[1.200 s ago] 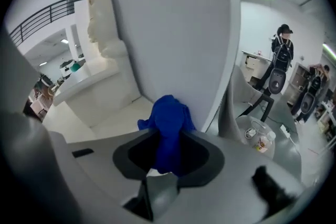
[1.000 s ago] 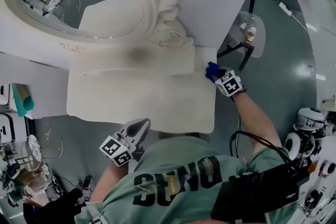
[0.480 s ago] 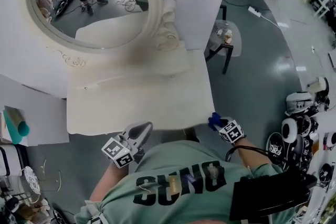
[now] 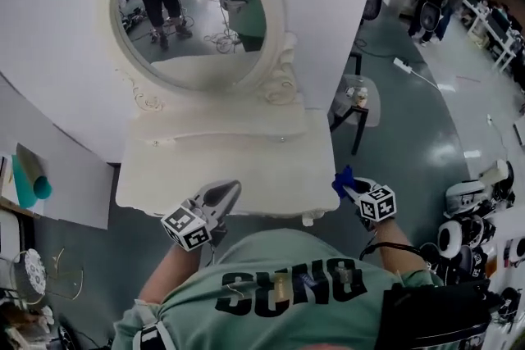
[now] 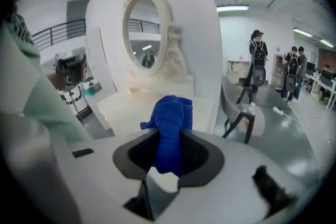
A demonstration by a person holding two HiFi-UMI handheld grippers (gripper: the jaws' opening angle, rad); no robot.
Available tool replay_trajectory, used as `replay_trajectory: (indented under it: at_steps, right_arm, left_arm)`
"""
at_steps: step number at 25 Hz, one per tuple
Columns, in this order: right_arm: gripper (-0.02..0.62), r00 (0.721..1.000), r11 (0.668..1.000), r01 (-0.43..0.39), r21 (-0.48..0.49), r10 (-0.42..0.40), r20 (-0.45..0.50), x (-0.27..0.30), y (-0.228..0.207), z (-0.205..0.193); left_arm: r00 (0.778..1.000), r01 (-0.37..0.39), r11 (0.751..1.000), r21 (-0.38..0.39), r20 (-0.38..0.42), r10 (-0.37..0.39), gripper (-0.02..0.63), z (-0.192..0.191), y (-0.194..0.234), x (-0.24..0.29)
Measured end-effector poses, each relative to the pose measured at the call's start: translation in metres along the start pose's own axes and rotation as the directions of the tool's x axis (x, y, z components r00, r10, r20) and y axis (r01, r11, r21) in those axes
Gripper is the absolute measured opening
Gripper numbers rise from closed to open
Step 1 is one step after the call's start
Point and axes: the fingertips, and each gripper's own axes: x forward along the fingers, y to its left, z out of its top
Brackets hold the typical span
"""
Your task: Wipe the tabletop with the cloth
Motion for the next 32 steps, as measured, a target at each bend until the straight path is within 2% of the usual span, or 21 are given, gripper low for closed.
replay_trajectory:
  at_steps: [2, 4, 7, 10, 12, 17, 24, 32]
  right_arm:
    - [0.107, 0.989, 0.998, -0.049, -0.029, 0.053, 0.141, -0.020, 0.001, 0.074]
    - [0.107, 0.963, 0.993, -0.099, -0.058, 0.110, 0.248, -0.047, 0.009, 0.129]
    - [0.107, 0.923, 0.985, -0.139, -0.106, 0.168, 0.347, -0.090, 0.021, 0.179]
    - [0.106, 0.882, 0.975, -0.182, -0.125, 0.218, 0.418, -0.118, 0.025, 0.212]
    - [0.106, 0.871, 0.973, -0.197, -0.118, 0.229, 0.434, -0.130, 0.025, 0.215]
    - [0.106, 0.876, 0.977, -0.187, -0.102, 0.213, 0.433, -0.133, 0.014, 0.196]
    - [0.106, 0.880, 0.977, -0.174, -0.124, 0.211, 0.426, -0.129, 0.023, 0.196]
    - [0.104, 0.874, 0.970, -0.185, -0.158, 0.236, 0.425, -0.123, 0.040, 0.204]
  left_arm:
    - [0.998, -0.040, 0.997, 0.063, 0.049, 0.037, 0.002, 0.027, -0.008, 0.010]
    - [0.991, -0.093, 0.991, 0.093, 0.101, 0.084, 0.002, 0.049, -0.017, 0.021]
    - [0.981, -0.132, 0.987, 0.087, 0.158, 0.117, 0.002, 0.063, -0.038, 0.038]
    - [0.976, -0.142, 0.985, 0.103, 0.183, 0.121, 0.002, 0.072, -0.058, 0.056]
    - [0.976, -0.138, 0.983, 0.123, 0.186, 0.114, 0.002, 0.076, -0.073, 0.064]
    - [0.976, -0.156, 0.977, 0.142, 0.171, 0.131, 0.001, 0.076, -0.087, 0.070]
    - [0.970, -0.188, 0.975, 0.118, 0.179, 0.166, 0.002, 0.077, -0.077, 0.052]
    - [0.974, -0.172, 0.978, 0.120, 0.169, 0.150, 0.002, 0.078, -0.073, 0.052]
